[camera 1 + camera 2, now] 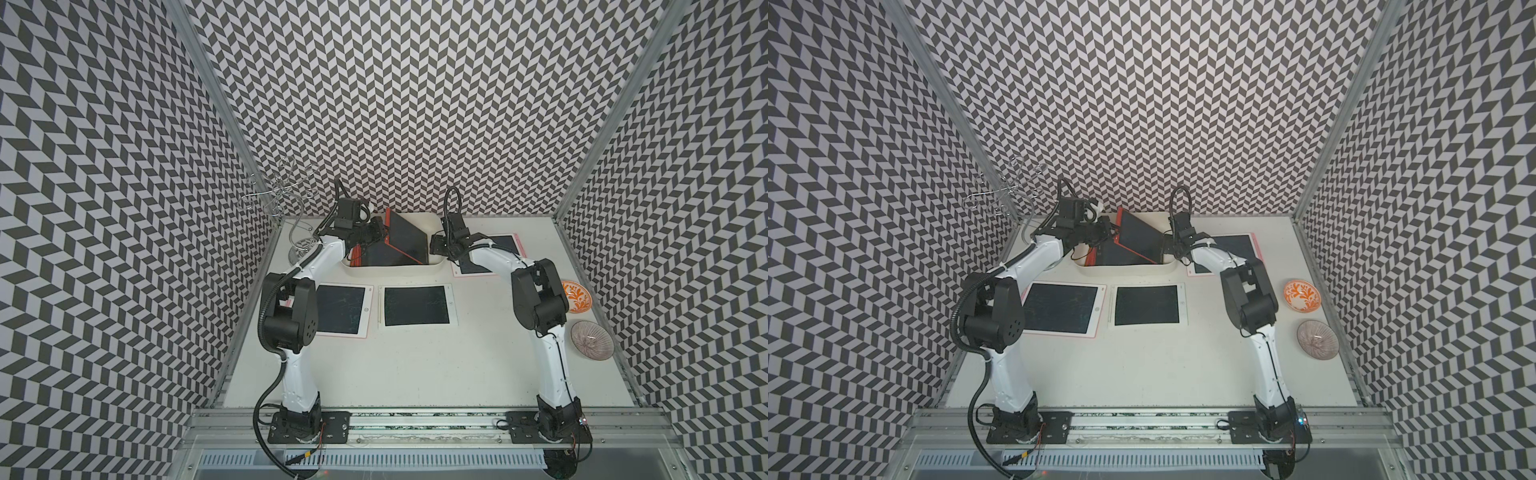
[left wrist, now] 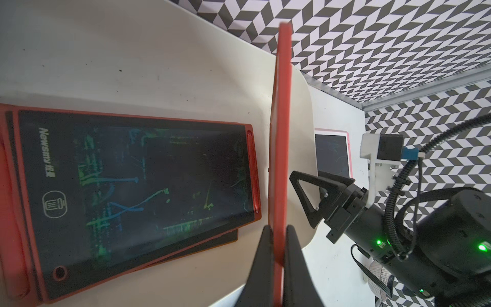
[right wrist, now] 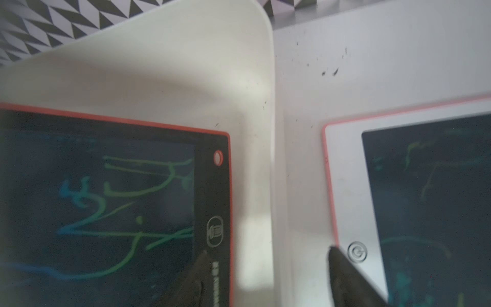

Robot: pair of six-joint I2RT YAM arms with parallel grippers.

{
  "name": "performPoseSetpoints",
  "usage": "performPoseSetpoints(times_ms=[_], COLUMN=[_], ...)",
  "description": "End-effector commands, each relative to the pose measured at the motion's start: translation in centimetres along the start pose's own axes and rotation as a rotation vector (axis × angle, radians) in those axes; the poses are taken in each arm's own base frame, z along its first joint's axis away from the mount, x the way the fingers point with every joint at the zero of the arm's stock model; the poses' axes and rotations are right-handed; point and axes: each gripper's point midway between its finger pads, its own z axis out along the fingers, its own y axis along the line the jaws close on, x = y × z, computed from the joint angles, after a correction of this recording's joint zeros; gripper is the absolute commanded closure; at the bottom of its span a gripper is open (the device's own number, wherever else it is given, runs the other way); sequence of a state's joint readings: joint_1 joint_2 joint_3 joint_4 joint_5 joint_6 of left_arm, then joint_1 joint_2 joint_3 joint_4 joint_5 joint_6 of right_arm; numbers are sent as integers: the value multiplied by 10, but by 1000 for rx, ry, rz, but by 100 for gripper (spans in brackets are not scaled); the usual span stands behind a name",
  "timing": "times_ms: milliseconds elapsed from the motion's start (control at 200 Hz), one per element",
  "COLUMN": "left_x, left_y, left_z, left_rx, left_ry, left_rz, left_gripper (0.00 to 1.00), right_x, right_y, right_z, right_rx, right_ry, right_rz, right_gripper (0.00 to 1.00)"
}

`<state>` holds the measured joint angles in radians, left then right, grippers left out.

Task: Take out the writing tablet from the storage box
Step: Pick up the writing tablet from the storage box.

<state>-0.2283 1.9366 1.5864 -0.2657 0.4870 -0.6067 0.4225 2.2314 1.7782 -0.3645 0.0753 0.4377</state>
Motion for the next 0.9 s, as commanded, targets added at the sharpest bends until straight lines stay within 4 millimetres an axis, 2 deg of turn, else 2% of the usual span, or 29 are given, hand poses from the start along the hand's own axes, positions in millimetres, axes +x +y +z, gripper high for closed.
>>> performPoseSetpoints(times_ms=[0,80,150,310,546,676,896], left_x=[-18,-20,-20,-19,-5,15,58], left_y=[-25,-29,-33,-45,-66,-79,-95], left_z=[-26,-32,-38,-54,-83,-95,-103], left_rx=[43,49,55,95,194,236,304], left_ry=[-61,-71,-78,-94,-131,-142,-122], left_rz=[35,35,36,25,-47,-72,-117], left_gripper=[100,100,100,100,100,100,100], right_x=[-50,-60,-68,-83,-100,-97,-64], right_y=[18,18,20,23,19,19,6], right_z=[-48,-62,-76,-113,-195,-230,-250], right_rx=[-36,-31,-36,-59,-107,-153,-197], right_ry=[-138,-166,-189,-242,-402,-435,-429], right_rz=[16,20,26,42,48,54,92], right_gripper=[15,5,0,1,0,1,1])
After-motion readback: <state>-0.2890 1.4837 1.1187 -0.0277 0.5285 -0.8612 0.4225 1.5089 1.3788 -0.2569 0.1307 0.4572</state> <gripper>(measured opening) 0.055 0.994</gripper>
